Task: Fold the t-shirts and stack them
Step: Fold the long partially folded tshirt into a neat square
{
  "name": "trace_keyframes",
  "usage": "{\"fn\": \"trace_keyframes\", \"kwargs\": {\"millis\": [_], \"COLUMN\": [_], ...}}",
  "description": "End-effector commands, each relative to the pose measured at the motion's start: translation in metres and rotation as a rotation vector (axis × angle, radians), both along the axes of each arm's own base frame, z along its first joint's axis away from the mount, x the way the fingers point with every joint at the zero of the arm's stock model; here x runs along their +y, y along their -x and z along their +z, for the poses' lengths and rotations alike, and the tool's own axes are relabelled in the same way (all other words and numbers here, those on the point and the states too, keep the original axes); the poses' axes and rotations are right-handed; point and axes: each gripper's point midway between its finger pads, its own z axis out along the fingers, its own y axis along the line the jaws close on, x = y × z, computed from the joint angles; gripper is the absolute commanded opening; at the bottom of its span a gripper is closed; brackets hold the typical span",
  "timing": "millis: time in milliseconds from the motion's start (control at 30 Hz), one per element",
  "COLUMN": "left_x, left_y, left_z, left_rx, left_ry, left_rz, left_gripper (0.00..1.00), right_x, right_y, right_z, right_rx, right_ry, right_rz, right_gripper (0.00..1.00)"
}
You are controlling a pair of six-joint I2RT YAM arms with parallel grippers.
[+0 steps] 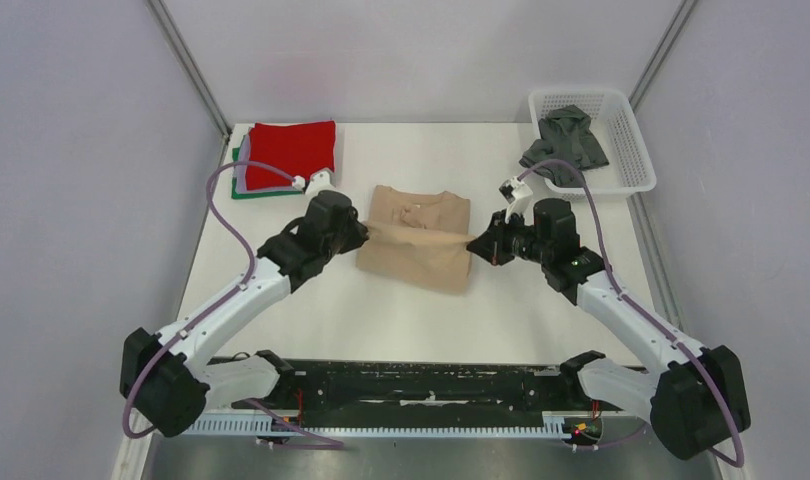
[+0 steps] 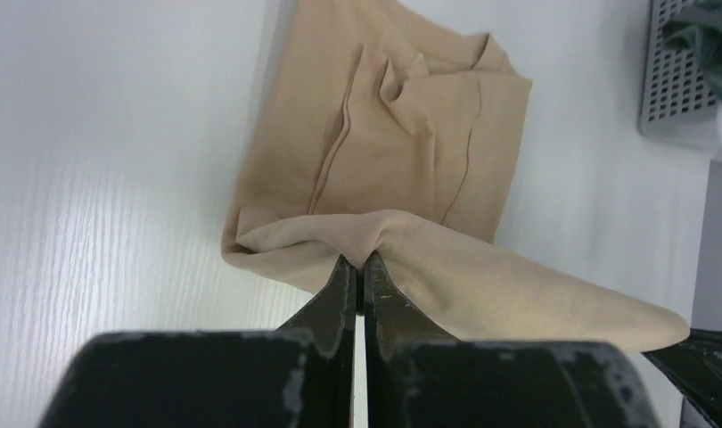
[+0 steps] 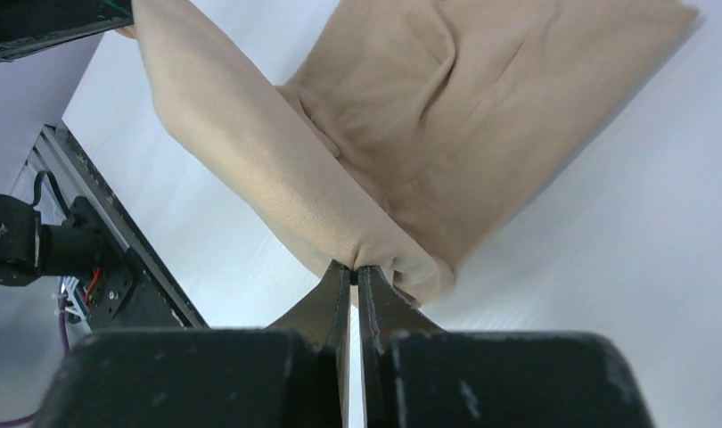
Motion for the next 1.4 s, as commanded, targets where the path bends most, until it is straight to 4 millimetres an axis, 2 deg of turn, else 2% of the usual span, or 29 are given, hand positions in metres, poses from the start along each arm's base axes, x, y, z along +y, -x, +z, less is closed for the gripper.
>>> {"fn": "trace_keyframes", "kwargs": {"millis": [0, 100, 300, 400, 633, 800, 933, 1000, 1033, 1067, 1100, 1133, 1200, 1233, 1267, 1300, 1367], "left_x": [-0.005, -0.008, -0.011, -0.013, -0.014, -0.015, -0.015, -0.017, -0.018, -0.019, -0.019, -0.021, -0.025, -0.028, -0.032, -0.037, -0.044], "left_y": [-0.047, -0.068, -0.112, -0.132, -0.173, -0.203, -0.224, -0.234, -0.238, -0.243, -0.246, -0.250, -0.255, -0.255, -0.255, -0.254, -0.246], "left_z": [0.042, 0.039, 0.037, 0.029, -0.007, -0.029, -0.056, -0.064, -0.068, -0.070, -0.072, -0.071, -0.063, -0.056, -0.049, -0.042, -0.032], "left_rx": [-0.130, -0.120, -0.119, -0.104, -0.027, 0.016, 0.077, 0.089, 0.094, 0.098, 0.107, 0.106, 0.093, 0.080, 0.066, 0.054, 0.047], "left_ry": [0.028, 0.027, -0.008, -0.022, -0.030, -0.028, -0.036, -0.036, -0.037, -0.038, -0.040, -0.039, -0.029, -0.016, 0.000, 0.016, 0.050], "left_rz": [-0.015, -0.019, -0.002, 0.008, 0.034, 0.060, 0.082, 0.086, 0.085, 0.087, 0.086, 0.079, 0.061, 0.045, 0.024, -0.001, -0.045], "left_gripper": [0.02, 0.02, 0.02, 0.02, 0.02, 0.02, 0.02, 0.05, 0.10, 0.18, 0.40, 0.46, 0.54, 0.64, 0.80, 0.99, 1.00], "right_x": [0.006, 0.003, -0.004, -0.006, -0.013, -0.021, -0.024, -0.024, -0.026, -0.030, -0.033, -0.036, -0.038, -0.039, -0.037, -0.035, -0.030], "right_y": [-0.036, -0.054, -0.086, -0.102, -0.143, -0.175, -0.201, -0.212, -0.217, -0.223, -0.229, -0.233, -0.243, -0.246, -0.247, -0.246, -0.235], "right_z": [0.047, 0.050, 0.036, 0.031, 0.007, -0.019, -0.040, -0.052, -0.059, -0.063, -0.067, -0.070, -0.069, -0.066, -0.061, -0.055, -0.048], "right_rx": [-0.154, -0.166, -0.122, -0.103, -0.054, -0.007, 0.032, 0.049, 0.064, 0.067, 0.071, 0.074, 0.068, 0.066, 0.061, 0.053, 0.035], "right_ry": [-0.054, -0.046, -0.063, -0.092, -0.084, -0.072, -0.073, -0.071, -0.068, -0.061, -0.053, -0.045, -0.029, -0.019, -0.018, -0.022, -0.014], "right_rz": [0.022, 0.018, -0.003, -0.005, -0.047, -0.106, -0.139, -0.146, -0.158, -0.179, -0.203, -0.223, -0.233, -0.231, -0.221, -0.215, -0.197], "right_gripper": [0.00, 0.00, 0.00, 0.00, 0.00, 0.00, 0.00, 0.00, 0.01, 0.07, 0.16, 0.34, 0.61, 0.74, 0.93, 0.98, 0.98]}}
